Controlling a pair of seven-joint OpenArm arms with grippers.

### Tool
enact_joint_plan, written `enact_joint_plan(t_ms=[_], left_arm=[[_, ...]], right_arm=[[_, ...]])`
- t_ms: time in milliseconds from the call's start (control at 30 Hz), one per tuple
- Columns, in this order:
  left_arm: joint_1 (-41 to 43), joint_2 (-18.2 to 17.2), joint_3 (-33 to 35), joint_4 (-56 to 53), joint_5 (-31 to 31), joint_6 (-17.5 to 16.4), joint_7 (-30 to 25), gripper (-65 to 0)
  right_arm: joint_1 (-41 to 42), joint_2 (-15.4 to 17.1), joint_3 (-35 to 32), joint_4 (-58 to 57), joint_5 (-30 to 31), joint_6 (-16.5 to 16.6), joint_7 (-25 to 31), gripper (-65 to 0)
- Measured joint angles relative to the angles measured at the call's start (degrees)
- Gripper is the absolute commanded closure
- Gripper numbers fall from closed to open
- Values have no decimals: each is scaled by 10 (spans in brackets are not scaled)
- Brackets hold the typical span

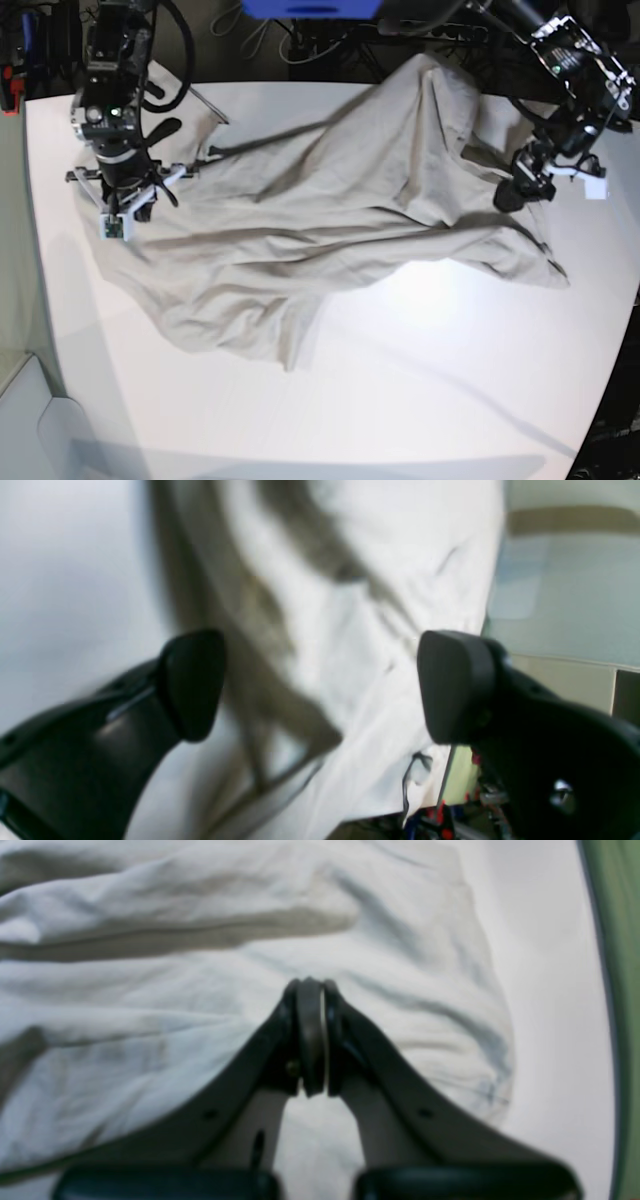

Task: Layout the t-shirt on the table in an organized manner, then fold the t-shirt properly
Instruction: 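Lift and stretch the shirt between both grippers to spread it flat, then release the shirt with the left gripper and raise it away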

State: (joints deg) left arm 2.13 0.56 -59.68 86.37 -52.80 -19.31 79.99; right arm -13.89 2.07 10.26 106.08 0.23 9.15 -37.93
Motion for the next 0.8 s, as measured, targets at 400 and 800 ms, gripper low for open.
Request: enact_joint_plan(t_ms=[400,800], left_arm=[[-66,-11,-2,-115,48,-4,-5,-569],[-37,-13,-4,-122,81,-4,-1,-19]], right_arm=[[-26,-14,4,0,-3,0,2,0],[-12,-11,-1,-4,-4,0,-3,0]])
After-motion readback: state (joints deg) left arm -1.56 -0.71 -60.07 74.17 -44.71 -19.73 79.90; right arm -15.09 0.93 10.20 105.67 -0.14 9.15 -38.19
